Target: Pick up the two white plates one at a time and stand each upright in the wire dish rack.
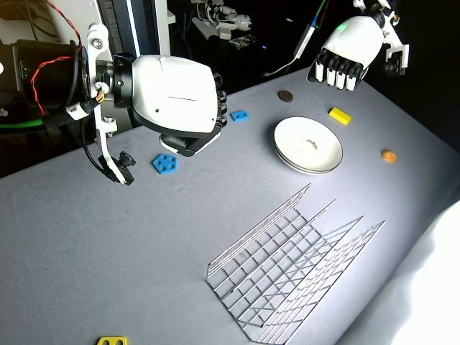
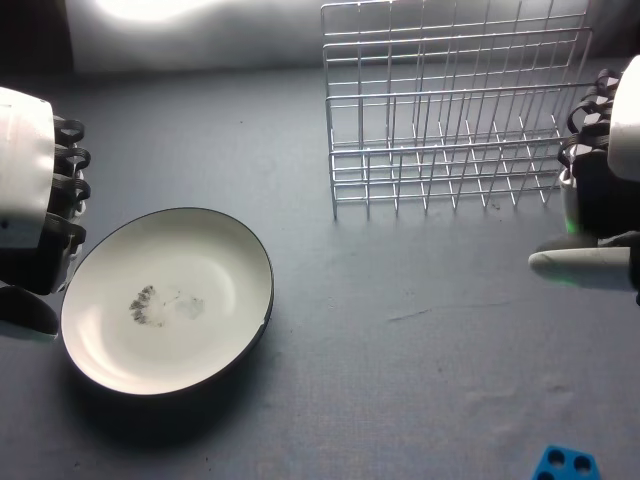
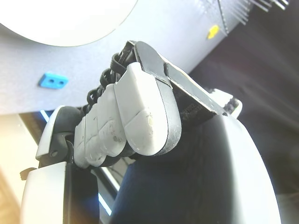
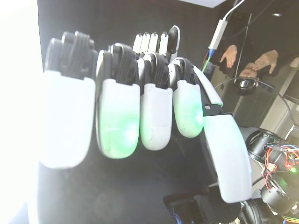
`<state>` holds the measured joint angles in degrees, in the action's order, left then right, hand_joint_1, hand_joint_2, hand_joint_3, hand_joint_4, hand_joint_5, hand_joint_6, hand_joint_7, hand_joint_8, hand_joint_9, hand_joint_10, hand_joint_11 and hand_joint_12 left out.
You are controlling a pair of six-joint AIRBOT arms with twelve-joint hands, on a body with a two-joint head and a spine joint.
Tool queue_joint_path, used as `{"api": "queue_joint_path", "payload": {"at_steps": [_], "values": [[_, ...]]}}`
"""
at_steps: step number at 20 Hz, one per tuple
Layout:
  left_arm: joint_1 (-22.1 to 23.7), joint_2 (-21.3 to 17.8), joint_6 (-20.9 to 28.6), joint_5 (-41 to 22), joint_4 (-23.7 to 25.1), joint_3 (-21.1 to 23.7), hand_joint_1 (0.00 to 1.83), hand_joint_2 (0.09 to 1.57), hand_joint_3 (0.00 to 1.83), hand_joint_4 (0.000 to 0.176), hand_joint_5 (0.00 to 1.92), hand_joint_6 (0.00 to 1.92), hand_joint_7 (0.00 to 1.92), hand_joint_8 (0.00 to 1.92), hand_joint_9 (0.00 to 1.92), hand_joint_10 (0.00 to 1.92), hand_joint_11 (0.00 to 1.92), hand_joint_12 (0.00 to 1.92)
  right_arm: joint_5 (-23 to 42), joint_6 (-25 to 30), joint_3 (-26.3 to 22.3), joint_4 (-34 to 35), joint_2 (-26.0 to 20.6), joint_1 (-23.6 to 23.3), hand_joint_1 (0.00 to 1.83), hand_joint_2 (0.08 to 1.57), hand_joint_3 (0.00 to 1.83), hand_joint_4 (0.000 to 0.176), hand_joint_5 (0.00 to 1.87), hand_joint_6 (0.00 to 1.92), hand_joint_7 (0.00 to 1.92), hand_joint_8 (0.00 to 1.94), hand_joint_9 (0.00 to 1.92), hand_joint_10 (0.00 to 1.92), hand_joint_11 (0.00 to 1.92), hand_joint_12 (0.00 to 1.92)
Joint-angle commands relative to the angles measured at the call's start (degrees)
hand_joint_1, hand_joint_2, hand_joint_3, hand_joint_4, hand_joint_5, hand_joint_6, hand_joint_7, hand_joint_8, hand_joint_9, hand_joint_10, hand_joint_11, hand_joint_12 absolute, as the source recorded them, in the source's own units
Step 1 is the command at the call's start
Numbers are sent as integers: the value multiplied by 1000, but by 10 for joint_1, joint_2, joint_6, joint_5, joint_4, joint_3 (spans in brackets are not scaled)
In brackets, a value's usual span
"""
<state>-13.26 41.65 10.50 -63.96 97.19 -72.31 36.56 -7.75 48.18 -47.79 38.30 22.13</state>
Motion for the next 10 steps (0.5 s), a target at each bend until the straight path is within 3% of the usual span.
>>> {"api": "queue_joint_path", "payload": {"at_steps": [1, 2, 5, 7, 10], "values": [[7, -1, 3, -17, -42, 0, 0, 1073, 148, 0, 0, 0, 0, 0, 0, 0, 0, 0, 45, 3, 0, 27, -2, -1, 0, 1068, 70, 0, 0, 0, 0, 0, 0, 0, 0, 0], [10, -1, 3, -20, -42, -1, 0, 1118, 61, 0, 0, 0, 0, 0, 0, 0, 0, 0, 44, 2, 0, 27, -2, -1, 0, 1088, 45, 0, 0, 0, 0, 0, 0, 0, 0, 0], [13, 1, 14, -27, -42, -2, 0, 1120, 55, 0, 0, 0, 0, 0, 0, 0, 0, 0, 46, -56, -1, 83, -1, 0, 0, 1080, 36, 0, 0, 0, 0, 0, 0, 0, 0, 0], [13, 1, 22, -27, -37, 1, 0, 1117, 52, 0, 0, 0, 0, 0, 0, 0, 0, 0, 58, -116, 0, 161, 5, 5, 0, 1079, 34, 0, 0, 0, 0, 0, 0, 0, 0, 0], [8, 0, 30, -34, -18, 6, 0, 1120, 47, 0, 0, 0, 0, 0, 0, 0, 0, 0, 52, -206, 0, 175, 34, 7, 0, 1087, 31, 0, 0, 0, 0, 0, 0, 0, 0, 0]]}}
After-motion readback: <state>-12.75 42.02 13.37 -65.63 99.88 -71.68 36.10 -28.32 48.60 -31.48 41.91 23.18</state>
